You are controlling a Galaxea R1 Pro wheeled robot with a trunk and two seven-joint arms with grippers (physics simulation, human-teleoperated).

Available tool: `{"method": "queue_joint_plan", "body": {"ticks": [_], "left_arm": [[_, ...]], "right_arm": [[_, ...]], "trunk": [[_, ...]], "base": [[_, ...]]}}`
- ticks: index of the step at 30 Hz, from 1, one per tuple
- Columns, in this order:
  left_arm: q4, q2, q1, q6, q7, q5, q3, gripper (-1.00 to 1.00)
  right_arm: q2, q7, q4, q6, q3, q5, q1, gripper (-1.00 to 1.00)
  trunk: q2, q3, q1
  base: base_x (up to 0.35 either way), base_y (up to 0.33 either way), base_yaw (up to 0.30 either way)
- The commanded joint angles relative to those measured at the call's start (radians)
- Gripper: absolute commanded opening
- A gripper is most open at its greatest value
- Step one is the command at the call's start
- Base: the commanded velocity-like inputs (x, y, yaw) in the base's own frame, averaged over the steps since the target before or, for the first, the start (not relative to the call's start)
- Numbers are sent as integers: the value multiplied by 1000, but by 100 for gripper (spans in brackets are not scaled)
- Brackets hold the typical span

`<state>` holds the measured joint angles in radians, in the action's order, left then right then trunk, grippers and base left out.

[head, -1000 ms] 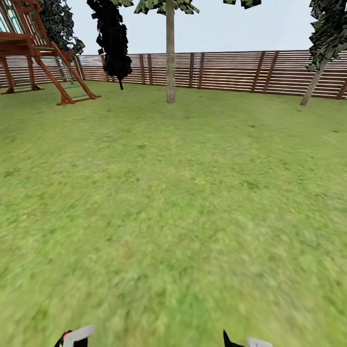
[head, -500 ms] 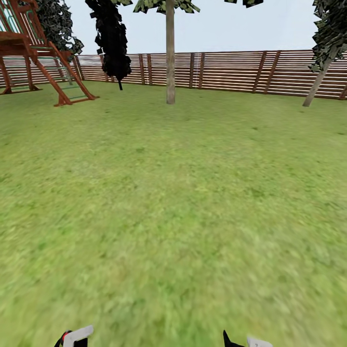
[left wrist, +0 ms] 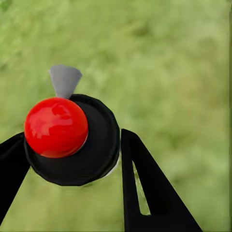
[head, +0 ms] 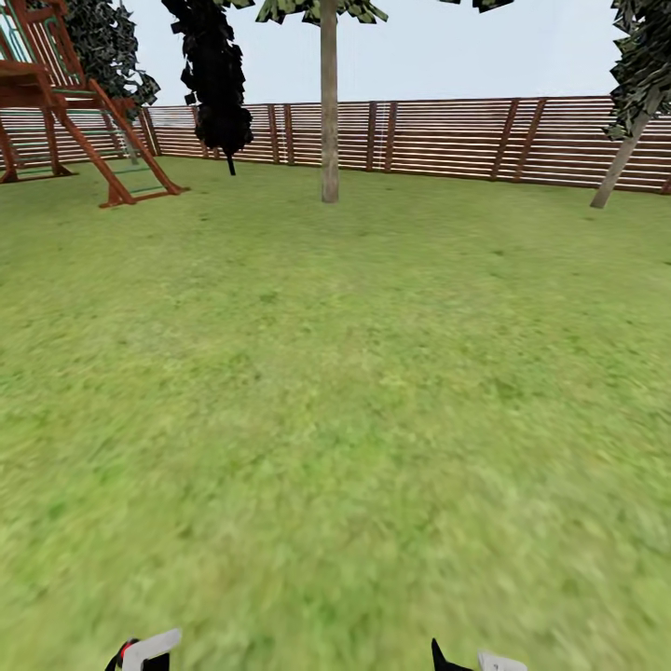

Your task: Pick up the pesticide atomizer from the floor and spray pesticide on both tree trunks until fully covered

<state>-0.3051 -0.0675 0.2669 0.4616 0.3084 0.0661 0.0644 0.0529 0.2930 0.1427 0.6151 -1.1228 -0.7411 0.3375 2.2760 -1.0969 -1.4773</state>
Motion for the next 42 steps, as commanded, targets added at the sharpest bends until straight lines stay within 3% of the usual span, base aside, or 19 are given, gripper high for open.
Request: {"method": "queue_joint_plan", "body": {"ticks": [1, 42], "left_arm": [[0, 0, 0, 0, 0, 0, 0, -100], [1, 0, 0, 0, 0, 0, 0, -100]], "right_arm": [[0, 0, 0, 0, 0, 0, 0, 100], [-1, 0, 0, 0, 0, 0, 0, 100]], "trunk": [[0, 0, 0], [0, 0, 0]], "base": [[339, 0, 0], [339, 0, 0]]}}
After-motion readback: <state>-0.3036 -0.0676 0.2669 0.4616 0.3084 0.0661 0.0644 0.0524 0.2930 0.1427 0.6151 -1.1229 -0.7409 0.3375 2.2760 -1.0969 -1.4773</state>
